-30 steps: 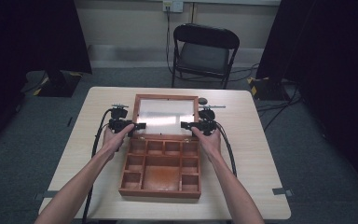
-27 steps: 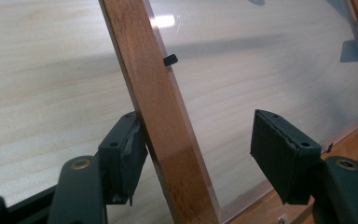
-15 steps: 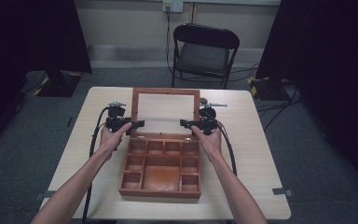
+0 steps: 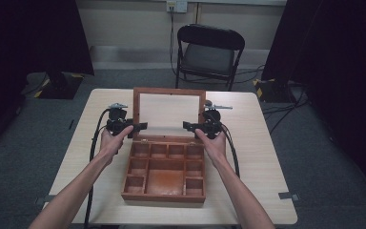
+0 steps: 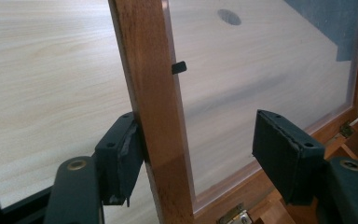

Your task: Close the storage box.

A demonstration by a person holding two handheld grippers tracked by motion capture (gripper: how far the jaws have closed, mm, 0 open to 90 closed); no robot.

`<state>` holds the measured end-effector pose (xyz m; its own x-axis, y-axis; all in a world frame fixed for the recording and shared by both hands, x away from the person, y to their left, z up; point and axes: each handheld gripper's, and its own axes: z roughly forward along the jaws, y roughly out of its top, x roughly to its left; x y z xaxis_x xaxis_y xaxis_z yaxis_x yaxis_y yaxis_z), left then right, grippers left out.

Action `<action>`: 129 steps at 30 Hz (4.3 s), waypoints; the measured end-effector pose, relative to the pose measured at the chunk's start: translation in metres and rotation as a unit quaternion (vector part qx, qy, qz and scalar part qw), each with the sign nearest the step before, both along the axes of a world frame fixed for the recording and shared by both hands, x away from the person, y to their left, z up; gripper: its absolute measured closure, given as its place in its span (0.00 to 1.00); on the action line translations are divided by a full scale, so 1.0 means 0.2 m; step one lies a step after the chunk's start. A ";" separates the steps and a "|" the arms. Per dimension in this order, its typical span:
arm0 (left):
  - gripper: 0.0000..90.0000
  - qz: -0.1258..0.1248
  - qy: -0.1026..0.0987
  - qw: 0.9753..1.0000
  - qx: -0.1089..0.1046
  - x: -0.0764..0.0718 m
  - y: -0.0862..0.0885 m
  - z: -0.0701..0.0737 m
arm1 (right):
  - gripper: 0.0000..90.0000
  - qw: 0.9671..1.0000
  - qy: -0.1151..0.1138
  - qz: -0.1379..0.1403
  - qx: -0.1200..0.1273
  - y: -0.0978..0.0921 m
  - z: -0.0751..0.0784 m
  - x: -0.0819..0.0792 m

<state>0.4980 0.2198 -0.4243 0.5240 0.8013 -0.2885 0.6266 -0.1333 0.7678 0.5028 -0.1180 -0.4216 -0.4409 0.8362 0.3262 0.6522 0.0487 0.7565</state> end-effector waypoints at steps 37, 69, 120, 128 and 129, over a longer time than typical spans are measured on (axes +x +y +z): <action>0.40 -0.032 -0.053 0.998 -0.003 -0.18 0.01 0.12 | 0.24 0.999 -0.048 0.005 0.012 -0.01 0.13 -0.22; 0.42 -0.051 -0.058 0.997 -0.009 -0.27 0.04 0.13 | 0.31 0.999 -0.042 0.028 0.005 -0.11 0.13 -0.34; 0.35 -0.078 -0.063 0.995 -0.004 -0.48 0.13 0.12 | 0.42 0.998 -0.007 0.061 -0.010 -0.17 0.04 -0.42; 0.35 -0.082 -0.065 0.994 -0.004 -0.50 0.13 0.11 | 0.41 0.997 -0.005 0.070 -0.027 -0.14 0.03 -0.39; 0.35 -0.081 -0.065 0.995 -0.005 -0.50 0.13 0.10 | 0.41 0.997 -0.004 0.070 -0.026 -0.14 0.02 -0.39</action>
